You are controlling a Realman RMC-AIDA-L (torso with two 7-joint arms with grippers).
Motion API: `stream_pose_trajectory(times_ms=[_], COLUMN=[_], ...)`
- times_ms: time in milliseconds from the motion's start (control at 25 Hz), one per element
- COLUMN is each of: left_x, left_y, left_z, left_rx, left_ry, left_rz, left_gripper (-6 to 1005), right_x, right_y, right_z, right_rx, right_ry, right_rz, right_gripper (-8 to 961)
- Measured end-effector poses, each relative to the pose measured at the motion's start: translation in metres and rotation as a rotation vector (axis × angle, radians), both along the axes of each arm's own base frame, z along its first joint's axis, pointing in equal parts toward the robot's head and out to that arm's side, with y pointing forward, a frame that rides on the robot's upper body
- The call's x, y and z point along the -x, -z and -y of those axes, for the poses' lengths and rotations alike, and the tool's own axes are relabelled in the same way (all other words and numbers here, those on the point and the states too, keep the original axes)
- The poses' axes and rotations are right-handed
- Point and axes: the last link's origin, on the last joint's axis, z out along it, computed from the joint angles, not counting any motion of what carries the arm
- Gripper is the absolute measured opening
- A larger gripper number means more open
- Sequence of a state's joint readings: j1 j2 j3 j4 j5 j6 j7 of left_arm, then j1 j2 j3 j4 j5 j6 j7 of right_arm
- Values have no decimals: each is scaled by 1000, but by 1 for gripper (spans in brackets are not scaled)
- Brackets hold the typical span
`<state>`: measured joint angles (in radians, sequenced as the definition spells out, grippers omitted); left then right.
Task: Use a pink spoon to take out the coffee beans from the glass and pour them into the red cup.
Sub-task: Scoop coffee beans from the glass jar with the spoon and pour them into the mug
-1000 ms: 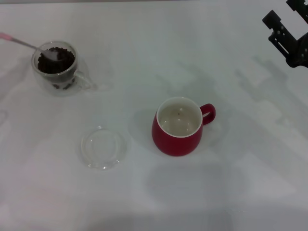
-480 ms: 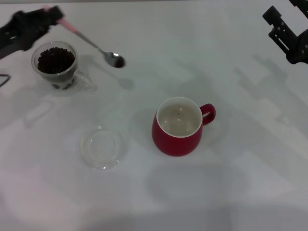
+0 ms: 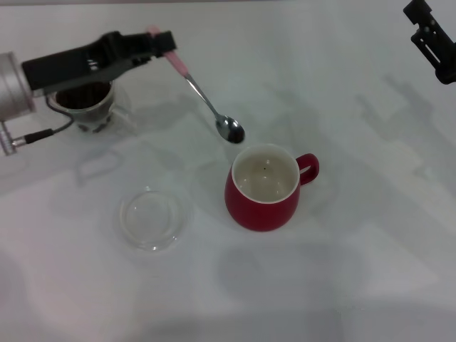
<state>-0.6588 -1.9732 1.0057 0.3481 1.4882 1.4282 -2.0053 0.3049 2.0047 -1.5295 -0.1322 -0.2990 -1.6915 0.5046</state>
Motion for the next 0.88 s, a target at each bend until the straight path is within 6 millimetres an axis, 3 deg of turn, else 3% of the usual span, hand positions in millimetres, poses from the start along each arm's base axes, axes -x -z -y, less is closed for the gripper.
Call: stream_pose_trajectory(times_ms=[560, 880], left_x=[-31, -52], left_y=[28, 28], left_z=[1, -5], left_rx=[50, -20], left_ry=[227, 383], left_rz=[-162, -238], left_gripper=[133, 133], right_x=[0, -1], right_y=[2, 4], right_z=[4, 6], right_rx=[12, 20], right_ry=[-1, 5], right_rz=[-11, -14], right_gripper=[708, 708])
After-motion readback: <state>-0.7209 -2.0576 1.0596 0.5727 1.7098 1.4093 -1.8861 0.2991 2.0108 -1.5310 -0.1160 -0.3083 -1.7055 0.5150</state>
